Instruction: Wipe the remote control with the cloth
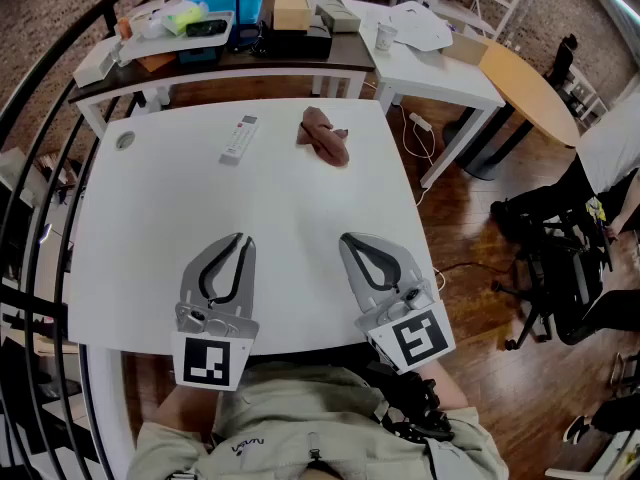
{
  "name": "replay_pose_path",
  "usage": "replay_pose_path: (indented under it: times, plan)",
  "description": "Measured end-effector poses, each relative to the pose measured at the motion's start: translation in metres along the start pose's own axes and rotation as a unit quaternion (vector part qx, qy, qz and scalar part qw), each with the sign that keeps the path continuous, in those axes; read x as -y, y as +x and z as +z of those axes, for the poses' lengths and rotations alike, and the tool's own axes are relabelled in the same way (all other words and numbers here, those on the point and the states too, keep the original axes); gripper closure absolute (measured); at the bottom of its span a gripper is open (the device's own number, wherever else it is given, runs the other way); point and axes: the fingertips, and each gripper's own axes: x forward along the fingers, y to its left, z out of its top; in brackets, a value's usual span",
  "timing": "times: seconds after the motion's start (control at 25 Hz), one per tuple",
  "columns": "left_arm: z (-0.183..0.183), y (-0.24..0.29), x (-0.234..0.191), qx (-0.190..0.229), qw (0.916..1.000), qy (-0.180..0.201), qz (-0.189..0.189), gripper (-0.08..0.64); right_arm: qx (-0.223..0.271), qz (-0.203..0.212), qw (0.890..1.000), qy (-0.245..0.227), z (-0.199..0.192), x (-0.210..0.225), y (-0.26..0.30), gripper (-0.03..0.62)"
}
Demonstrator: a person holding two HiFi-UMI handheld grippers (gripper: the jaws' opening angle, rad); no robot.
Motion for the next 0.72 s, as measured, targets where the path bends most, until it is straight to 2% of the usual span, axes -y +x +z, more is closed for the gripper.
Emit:
replay_pose_path:
  times: [0.36, 0.52, 0.64, 0.72]
  plan:
    - [0.057, 0.028, -0.027, 0.042, 0.9981, 0.044, -0.010, 0.495, 0.050, -0.018, 0.998, -0.038, 0.051, 0.036, 0.022, 0.588]
    - [0.070, 0.042, -0.040, 0.050, 0.9972, 0.056, -0.001, 0.474, 0.055, -0.027, 0.996, -0.062, 0.058, 0.054, 0.034, 0.588]
    - [0.074, 0.052, -0.052, 0.059, 0.9945, 0.087, 0.000, 0.460, 0.056, -0.035, 0.995, -0.075, 0.064, 0.067, 0.043, 0.588]
    - [0.075, 0.060, -0.059, 0.059, 0.9943, 0.089, 0.004, 0.448, 0.055, -0.046, 0.994, -0.077, 0.066, 0.078, 0.048, 0.588]
